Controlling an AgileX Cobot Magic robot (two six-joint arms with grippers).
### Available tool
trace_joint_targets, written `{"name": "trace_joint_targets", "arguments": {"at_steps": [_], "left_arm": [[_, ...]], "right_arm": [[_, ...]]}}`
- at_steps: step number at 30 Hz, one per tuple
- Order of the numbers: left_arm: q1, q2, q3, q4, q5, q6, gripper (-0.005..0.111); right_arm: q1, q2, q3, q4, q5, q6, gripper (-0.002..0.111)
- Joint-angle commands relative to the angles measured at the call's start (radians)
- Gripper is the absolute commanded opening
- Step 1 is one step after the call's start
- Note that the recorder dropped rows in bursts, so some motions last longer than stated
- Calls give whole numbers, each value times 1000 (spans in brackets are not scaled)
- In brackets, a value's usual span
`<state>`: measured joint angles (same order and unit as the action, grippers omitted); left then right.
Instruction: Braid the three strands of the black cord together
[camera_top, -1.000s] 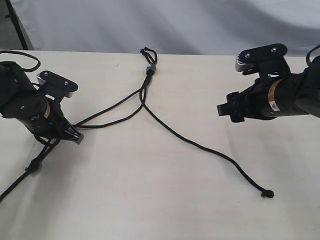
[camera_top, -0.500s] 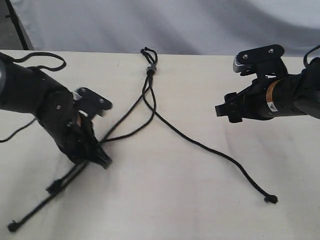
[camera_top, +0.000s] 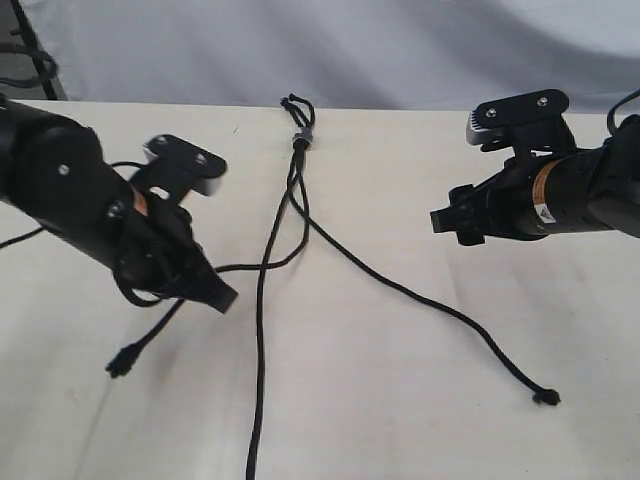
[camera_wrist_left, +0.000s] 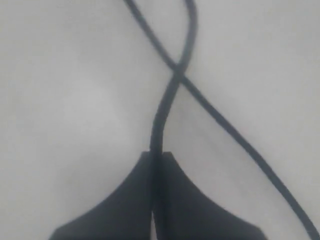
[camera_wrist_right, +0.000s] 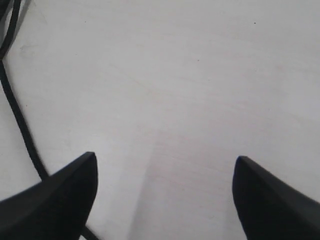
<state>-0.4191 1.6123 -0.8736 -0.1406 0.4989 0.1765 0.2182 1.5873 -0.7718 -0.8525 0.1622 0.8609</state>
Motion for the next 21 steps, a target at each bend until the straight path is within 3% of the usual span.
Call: {"name": "trace_joint_targets", "arguments": {"at_steps": [1,7,16,19,21], "left_arm": [[123,-17,48,12,-27,-10,1],[219,53,140,7,-195,-10,1],[224,133,151,-6,-262,-23,4],[224,133,151,-6,-262,-28,20],[224,133,151,-6,-262,-38,39]], "right_arm": [[-7,2,-6,-9,1,-1,71],[-7,2,-6,-9,1,3,71],[-4,2,-6,31,-34,7,71],[16,2,-6,43,-41,7,71],[52,2,-6,45,-46,7,71]]}}
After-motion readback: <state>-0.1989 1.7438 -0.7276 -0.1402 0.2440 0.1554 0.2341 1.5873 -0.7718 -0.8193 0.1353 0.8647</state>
